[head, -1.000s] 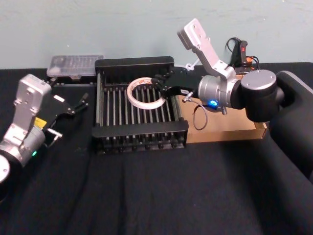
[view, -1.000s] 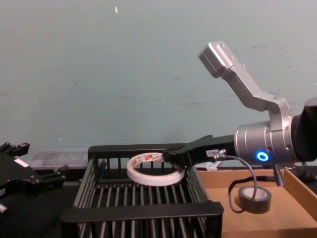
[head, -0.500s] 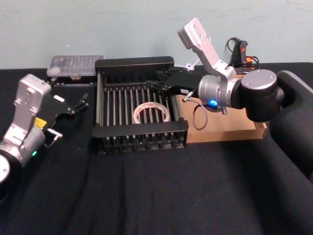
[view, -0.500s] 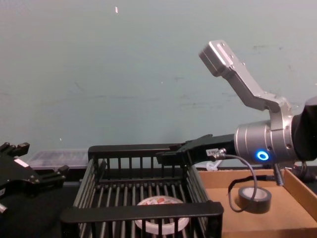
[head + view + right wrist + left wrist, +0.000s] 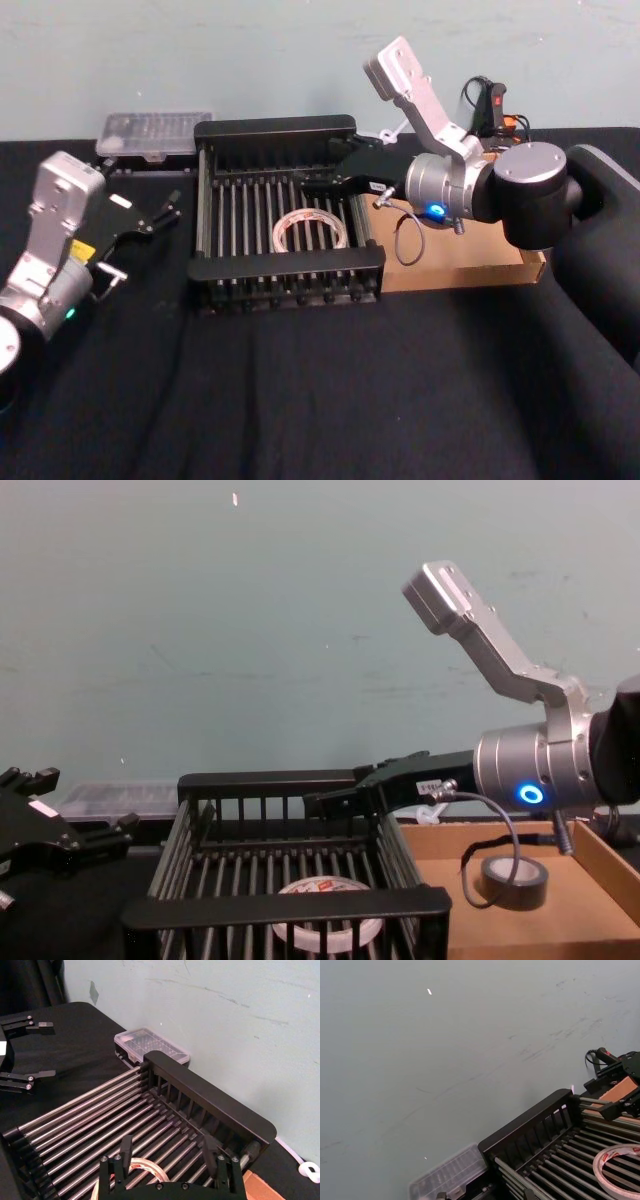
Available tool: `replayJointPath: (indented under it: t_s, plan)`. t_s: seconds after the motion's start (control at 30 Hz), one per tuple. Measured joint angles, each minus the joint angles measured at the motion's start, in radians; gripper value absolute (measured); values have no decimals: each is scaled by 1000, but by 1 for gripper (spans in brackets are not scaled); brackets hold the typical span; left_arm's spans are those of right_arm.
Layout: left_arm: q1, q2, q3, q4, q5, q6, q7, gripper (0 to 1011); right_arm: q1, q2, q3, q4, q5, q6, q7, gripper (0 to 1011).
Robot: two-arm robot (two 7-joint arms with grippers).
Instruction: Pick up the white tape and place it into the black box , Pick up the silver tape and place it into the brown box.
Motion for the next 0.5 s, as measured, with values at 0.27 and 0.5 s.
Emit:
replayJointPath:
  t_s: [0.27,0.5]
  plan:
    - [0,0,0,0,0,0,0,1001,0,0,0,0,0,0,0,1000]
    - [0,0,0,0,0,0,0,1002,0,0,0,0,0,0,0,1000]
